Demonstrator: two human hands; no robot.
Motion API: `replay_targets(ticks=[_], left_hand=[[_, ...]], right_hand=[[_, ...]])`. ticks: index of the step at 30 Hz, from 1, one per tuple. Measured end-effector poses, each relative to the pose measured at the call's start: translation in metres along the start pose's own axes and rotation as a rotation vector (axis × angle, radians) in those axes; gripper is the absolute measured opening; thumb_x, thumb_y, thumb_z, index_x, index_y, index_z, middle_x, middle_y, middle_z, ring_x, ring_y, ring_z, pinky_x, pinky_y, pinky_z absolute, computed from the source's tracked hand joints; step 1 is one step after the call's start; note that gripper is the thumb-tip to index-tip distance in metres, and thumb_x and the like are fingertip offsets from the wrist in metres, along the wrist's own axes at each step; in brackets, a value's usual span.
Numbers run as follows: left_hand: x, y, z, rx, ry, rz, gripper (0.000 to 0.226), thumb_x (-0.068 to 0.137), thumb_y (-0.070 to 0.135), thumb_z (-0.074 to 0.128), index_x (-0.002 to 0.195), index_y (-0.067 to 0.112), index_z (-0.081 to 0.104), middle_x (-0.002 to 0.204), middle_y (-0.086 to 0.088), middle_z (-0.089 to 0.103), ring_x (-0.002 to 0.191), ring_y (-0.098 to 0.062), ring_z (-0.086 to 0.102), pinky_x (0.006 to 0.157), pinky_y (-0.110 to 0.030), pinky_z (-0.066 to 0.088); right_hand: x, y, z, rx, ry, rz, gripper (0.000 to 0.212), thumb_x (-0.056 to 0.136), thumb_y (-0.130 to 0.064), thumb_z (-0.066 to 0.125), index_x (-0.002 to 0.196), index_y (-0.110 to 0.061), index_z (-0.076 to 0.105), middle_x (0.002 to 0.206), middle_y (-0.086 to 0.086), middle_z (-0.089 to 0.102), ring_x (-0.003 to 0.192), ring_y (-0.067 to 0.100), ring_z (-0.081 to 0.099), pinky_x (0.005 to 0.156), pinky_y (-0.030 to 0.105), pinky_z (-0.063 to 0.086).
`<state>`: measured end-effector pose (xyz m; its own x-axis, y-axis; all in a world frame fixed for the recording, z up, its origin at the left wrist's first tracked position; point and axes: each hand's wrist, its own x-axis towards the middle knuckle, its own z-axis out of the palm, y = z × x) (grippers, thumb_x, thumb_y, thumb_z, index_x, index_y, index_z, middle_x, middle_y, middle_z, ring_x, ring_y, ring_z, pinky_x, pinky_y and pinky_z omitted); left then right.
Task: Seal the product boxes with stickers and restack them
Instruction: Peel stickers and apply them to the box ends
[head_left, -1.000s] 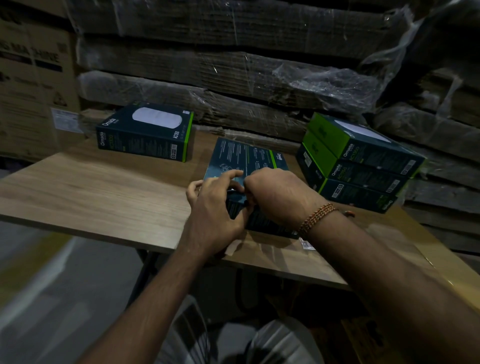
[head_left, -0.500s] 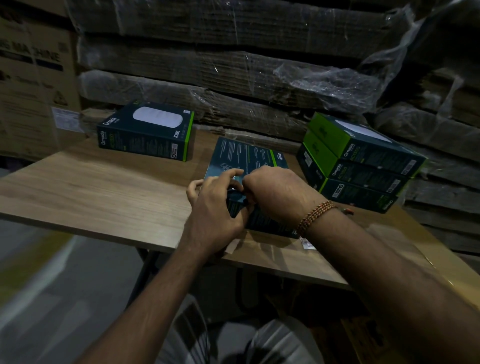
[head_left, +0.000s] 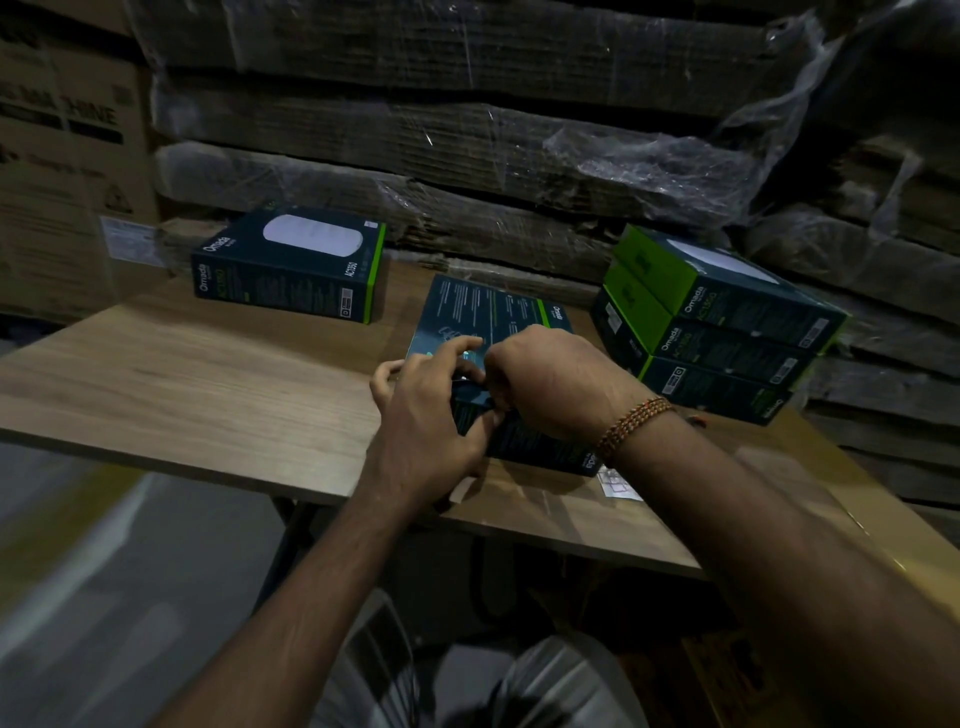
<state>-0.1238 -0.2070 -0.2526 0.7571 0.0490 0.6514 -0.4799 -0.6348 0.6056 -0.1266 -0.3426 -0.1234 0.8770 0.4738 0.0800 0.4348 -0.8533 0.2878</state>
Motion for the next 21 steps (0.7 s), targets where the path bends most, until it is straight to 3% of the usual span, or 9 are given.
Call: replay_targets(ticks=[8,13,18,21], left_hand=[[0.0,0.001,-0.001,0.016,-0.001,0.011,0.073,0.087,0.039,0.084,0.151,0.031,0.048,0.116,0.026,0.055,0.119,0.002,0.044,0.114,-0.034,0.014],[-0.001,0.002,-0.001,-0.003,-0.013,0.0,0.074,0.09,0.043,0.081,0.153,0.036,0.043,0.119,0.023,0.062,0.125,0.0,0.045,0.117,-0.037,0.017],[0.0,0.001,-0.002,-0.008,-0.018,-0.001,0.076,0.088,0.04,0.082,0.152,0.037,0.043,0.117,0.024,0.063,0.126,0.0,0.046,0.116,-0.038,0.019],[0.001,-0.001,-0.002,-0.012,-0.029,-0.006,0.08,0.086,0.037,0.084,0.153,0.036,0.041,0.118,0.024,0.064,0.128,-0.002,0.047,0.116,-0.036,0.018]], right_hand=[[-0.001,0.01,0.007,0.122,0.065,0.017,0.024,0.1,-0.029,0.072,0.123,-0.028,0.067,0.113,-0.005,0.069,0.106,0.016,0.065,0.092,0.041,0.059],[0.004,0.028,0.027,0.343,0.16,0.107,0.026,0.095,-0.029,0.079,0.118,-0.03,0.066,0.109,-0.008,0.071,0.103,0.014,0.066,0.09,0.044,0.06],[-0.017,0.034,0.055,0.574,0.346,0.145,0.019,0.098,-0.018,0.075,0.109,-0.031,0.068,0.103,-0.013,0.07,0.096,0.008,0.065,0.083,0.031,0.057],[-0.038,0.026,0.075,0.524,0.498,0.068,0.02,0.097,-0.009,0.07,0.107,-0.026,0.068,0.105,-0.012,0.069,0.099,0.008,0.063,0.085,0.035,0.059]])
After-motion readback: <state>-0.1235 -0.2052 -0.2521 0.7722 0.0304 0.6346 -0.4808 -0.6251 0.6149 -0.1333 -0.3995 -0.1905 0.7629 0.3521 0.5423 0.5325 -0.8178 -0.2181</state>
